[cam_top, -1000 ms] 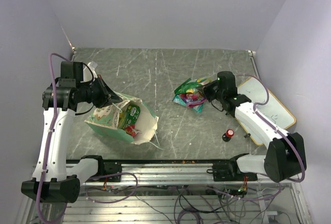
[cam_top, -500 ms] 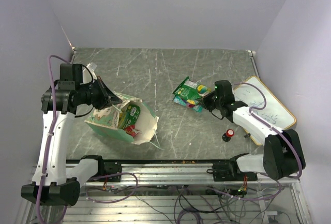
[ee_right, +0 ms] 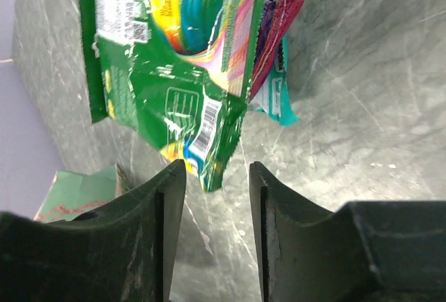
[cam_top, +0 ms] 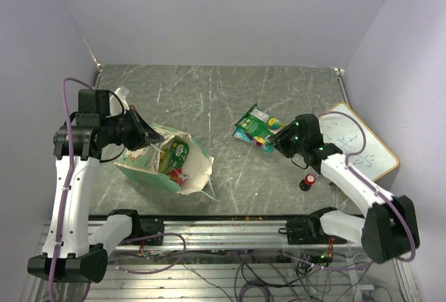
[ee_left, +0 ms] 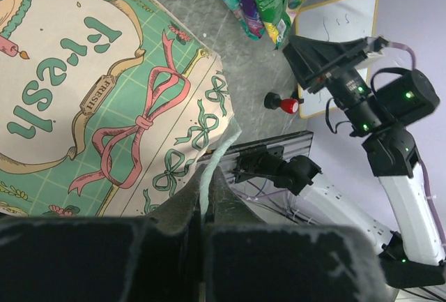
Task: Take the snacks out of the paper bag
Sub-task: Place the snack at the center of the board, then take out the snack from the paper bag.
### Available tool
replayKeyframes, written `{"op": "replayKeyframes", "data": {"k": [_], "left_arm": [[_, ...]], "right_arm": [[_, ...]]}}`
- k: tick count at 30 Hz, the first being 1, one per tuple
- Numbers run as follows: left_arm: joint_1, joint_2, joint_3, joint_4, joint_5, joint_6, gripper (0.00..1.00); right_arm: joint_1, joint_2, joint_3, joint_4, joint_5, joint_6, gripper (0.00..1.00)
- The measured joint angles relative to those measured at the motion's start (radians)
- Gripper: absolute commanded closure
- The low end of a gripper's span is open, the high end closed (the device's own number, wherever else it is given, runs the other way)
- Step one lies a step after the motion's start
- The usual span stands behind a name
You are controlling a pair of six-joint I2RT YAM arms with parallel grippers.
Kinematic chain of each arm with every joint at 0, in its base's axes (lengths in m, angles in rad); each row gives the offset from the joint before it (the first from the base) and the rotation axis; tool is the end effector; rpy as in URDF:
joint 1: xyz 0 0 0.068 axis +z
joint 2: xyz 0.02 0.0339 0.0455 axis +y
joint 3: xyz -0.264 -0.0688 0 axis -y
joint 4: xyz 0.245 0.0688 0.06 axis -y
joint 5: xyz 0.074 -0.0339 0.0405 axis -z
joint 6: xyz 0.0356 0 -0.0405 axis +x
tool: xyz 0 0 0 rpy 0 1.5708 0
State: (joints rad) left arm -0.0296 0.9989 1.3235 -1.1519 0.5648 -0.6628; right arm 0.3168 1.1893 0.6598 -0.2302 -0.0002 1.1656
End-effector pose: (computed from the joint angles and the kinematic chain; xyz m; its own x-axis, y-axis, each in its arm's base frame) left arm 0.1600 -0.0238 0.3939 -0.8182 -0.4958 -0.2911 -0.1476 0.6705 -0.7271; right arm 0.2308 0.0757 0.2111 -0.5444 0.7887 -0.2857 0.4786 0.5717 0.6664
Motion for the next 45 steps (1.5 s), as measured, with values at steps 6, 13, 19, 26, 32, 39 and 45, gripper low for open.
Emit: {"op": "replayKeyframes", "data": {"k": [6,13,19,26,32,39,45], "left_arm": [[0.0,-0.012,-0.016,-0.003,-0.001,0.0,0.93],[0.0,-0.043,-0.059,-0.002,-0.002,0.001,0.93],[0.0,-0.072,-0.125,-0.003,0.025,-0.008,0.93],[0.0,-0.045,-0.124,-0.027,0.035,-0.001,0.93],[0.0,-0.037,-0.119,-0.026,0.071,0.0,0.93],[0.0,-0.087,-0.113,-0.019,0.095,-0.005,0.93],[0.0,-0.132,-0.114,-0.02,0.095,-0.021,0.93]], "right_arm": [[-0.005,-0.179,0.0,-0.092,0.008,-0.216,0.5],[0.028,-0.174,0.007,0.058,-0.259,-0.631,0.45],[0.402,-0.076,0.078,0.255,-0.457,-1.121,0.41],[0.637,0.197,0.232,0.349,-0.522,-1.661,0.39],[0.717,0.394,0.283,0.412,-0.475,-2.006,0.39],[0.761,0.538,0.293,0.609,-0.386,-2.177,0.39],[0.798,0.667,0.371,0.691,-0.333,-2.234,0.39]]}}
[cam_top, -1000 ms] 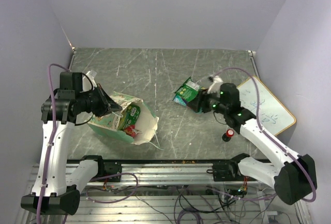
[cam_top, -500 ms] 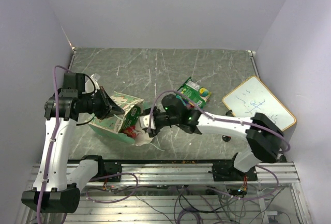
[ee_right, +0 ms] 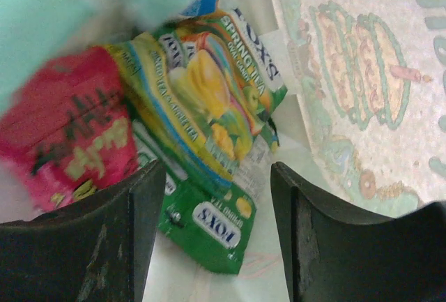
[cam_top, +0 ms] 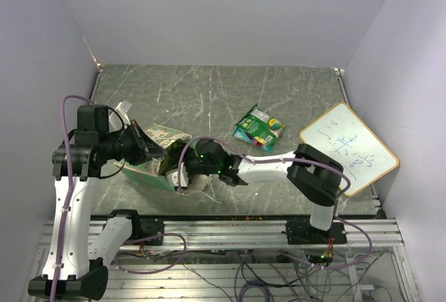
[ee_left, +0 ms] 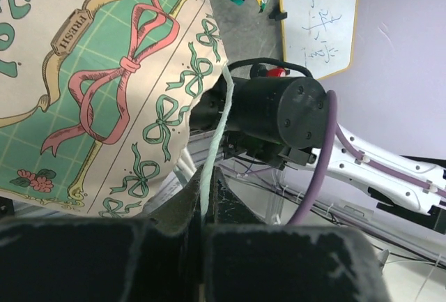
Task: Take the snacks out of the paper bag
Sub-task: Take out the snack from the paper bag.
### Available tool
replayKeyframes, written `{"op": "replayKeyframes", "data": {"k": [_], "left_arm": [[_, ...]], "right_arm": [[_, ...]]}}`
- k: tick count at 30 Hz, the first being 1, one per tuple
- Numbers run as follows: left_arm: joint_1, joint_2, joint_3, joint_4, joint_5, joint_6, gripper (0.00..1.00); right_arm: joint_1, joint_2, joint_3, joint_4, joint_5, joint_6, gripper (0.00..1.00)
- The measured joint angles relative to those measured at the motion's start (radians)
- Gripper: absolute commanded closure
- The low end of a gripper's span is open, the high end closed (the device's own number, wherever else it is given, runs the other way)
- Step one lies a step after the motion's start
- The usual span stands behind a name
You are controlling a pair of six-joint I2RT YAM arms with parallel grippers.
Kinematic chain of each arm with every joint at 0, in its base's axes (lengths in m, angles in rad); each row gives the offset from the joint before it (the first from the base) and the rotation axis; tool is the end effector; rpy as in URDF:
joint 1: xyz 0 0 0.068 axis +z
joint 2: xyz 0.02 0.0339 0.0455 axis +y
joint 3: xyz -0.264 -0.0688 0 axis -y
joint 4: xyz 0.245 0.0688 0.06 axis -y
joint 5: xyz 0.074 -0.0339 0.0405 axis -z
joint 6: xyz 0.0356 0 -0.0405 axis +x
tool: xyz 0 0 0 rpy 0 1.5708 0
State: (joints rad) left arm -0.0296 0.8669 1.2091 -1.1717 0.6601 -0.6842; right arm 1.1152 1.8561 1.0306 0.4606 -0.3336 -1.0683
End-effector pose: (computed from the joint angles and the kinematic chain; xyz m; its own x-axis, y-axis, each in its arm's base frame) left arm 0.1281 -0.0256 0.3782 -0.8477 -0.4744 -0.2374 -0.1272 0.6162 -0.7773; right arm 0.1678 0.3689 0.1891 0.7859 -0.2780 -0.5523 -0.6111 -0.2129 -0.7624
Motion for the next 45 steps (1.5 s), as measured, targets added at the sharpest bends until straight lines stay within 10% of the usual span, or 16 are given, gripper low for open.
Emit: {"op": "replayKeyframes", "data": {"k": [11,24,45], "left_arm": [[0.0,0.053,0.011,-0.008,0.026,0.023,0.93],[0.0,-0.048,0.035,-0.042,-0.04,0.001,0.93],[0.0,-0.06,0.008,0.006,-0.086,-0.094,0.93]], "right_arm": [[0.005,0.205,0.195,0.012,0.026,-0.074,0.42],[0.008,0.291,0.294,-0.032,0.003,-0.088,1.0],[0.006,-0.052,0.052,-0.045,0.031,0.142,1.0]]}}
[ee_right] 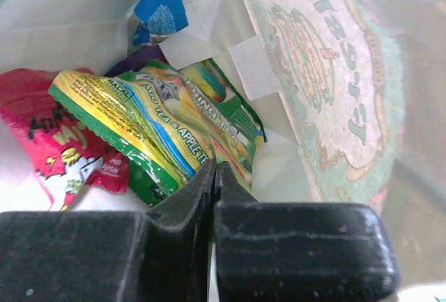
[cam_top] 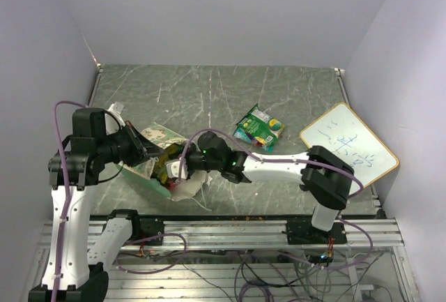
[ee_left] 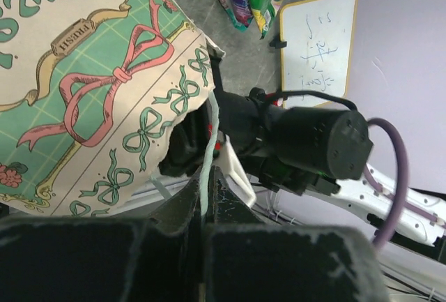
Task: Take the snacks out of the paper bag
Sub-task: Take out the snack from the paper bag.
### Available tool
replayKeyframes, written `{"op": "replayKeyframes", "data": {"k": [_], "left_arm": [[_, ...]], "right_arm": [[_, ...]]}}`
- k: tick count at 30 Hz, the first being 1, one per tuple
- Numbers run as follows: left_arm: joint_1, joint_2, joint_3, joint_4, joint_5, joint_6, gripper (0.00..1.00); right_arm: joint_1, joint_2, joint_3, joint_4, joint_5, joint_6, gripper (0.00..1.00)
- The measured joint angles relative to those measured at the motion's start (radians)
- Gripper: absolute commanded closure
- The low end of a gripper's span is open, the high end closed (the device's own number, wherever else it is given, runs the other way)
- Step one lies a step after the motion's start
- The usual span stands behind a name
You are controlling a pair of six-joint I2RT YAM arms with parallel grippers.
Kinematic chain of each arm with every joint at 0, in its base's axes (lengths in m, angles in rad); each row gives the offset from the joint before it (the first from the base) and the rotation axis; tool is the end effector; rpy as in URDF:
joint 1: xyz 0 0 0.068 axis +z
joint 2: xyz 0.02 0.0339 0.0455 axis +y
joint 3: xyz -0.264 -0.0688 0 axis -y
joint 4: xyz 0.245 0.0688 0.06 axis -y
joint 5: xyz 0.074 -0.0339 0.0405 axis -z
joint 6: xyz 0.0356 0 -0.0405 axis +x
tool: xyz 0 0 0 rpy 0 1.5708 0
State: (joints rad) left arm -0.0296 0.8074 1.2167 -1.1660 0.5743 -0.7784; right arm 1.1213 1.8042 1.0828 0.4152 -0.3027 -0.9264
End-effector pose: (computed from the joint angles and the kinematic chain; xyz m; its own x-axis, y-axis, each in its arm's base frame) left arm 0.1133 -0.0227 0.3855 -0.7833 -0.5666 -0.2559 -0.1830 0.6035 -0.7761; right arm 0.1676 0.3717 0.2210 0.7074 -0.2900 -0.6446 -0.6953 -0.1217 -0.7083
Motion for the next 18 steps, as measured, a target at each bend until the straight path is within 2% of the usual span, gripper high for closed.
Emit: {"op": "replayKeyframes", "data": {"k": [10,18], "left_arm": [[0.0,0.037,0.0,0.055,0.019,0.001,0.93],[0.0,0.044,-0.018,0.086,0.062,-0.006,0.93]], "right_arm": [[0.0,-0.175,-0.094,-0.192,-0.071,0.064,1.0],[0.007,-0.201,-0.155,-0.334,-0.091,0.022,0.61]]}}
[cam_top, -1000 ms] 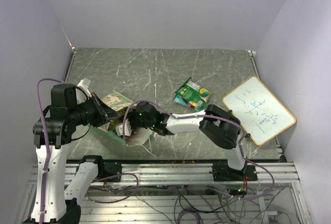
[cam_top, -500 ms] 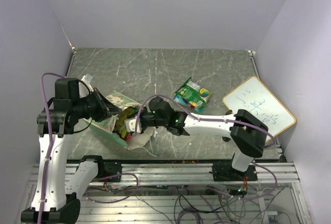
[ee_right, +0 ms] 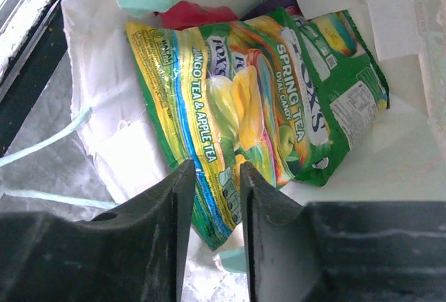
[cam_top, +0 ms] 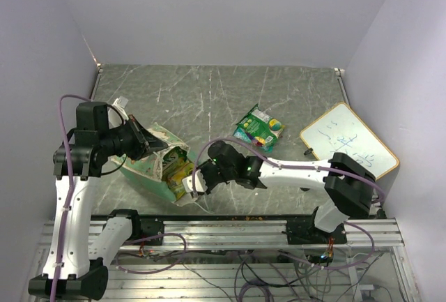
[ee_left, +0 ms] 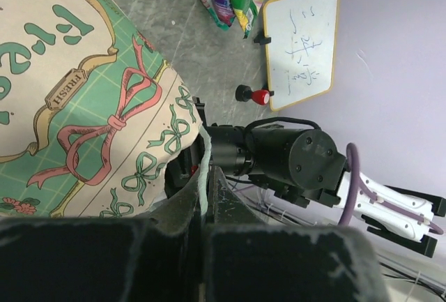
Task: Take the snacks out of the paper bag
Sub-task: Take out the snack from the paper bag, then place the snack at the center of the board.
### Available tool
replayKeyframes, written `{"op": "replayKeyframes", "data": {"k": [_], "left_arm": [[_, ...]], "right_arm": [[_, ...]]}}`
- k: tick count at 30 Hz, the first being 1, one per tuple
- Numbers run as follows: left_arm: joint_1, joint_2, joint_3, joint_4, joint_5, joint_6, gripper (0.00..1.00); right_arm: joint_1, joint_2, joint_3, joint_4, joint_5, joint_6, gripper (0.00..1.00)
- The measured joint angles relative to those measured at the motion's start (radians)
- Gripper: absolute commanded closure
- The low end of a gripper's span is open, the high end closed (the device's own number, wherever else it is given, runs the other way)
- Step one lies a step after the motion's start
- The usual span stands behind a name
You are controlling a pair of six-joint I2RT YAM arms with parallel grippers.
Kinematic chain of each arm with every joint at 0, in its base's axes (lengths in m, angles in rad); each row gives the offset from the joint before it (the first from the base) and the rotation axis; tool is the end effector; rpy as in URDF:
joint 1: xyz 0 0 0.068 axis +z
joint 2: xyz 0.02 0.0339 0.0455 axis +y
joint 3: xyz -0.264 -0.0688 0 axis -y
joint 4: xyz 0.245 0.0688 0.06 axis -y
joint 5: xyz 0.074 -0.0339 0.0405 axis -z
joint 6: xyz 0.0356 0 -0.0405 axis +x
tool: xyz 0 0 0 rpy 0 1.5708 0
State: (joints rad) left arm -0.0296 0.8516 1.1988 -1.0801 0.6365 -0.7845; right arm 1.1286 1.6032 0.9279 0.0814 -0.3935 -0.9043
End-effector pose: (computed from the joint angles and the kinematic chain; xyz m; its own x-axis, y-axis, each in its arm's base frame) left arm 0.1316 -0.0251 0.3832 -0.8021 -0.5446 -0.2451 -0.1431 0.5736 -0.8065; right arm 0.1357 0.3184 0.2112 0.6149 -0.3976 -0.6810 -0.7884 -0.3308 -0.5188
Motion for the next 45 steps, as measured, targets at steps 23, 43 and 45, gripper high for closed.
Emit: {"op": "replayKeyframes", "data": {"k": [23,43,45], "left_arm": [[0.0,0.025,0.01,-0.001,0.021,-0.001,0.93],[0.0,0.037,0.004,0.045,-0.005,0.024,0.93],[0.0,0.038,0.004,0.045,-0.007,0.027,0.93]], "right_arm": [[0.161,0.123,-0.011,0.167,0.336,-0.09,0.97],[0.161,-0.577,0.013,-0.396,0.471,0.805,1.0],[0.159,-0.632,0.026,-0.457,0.6,0.993,1.0]]}}
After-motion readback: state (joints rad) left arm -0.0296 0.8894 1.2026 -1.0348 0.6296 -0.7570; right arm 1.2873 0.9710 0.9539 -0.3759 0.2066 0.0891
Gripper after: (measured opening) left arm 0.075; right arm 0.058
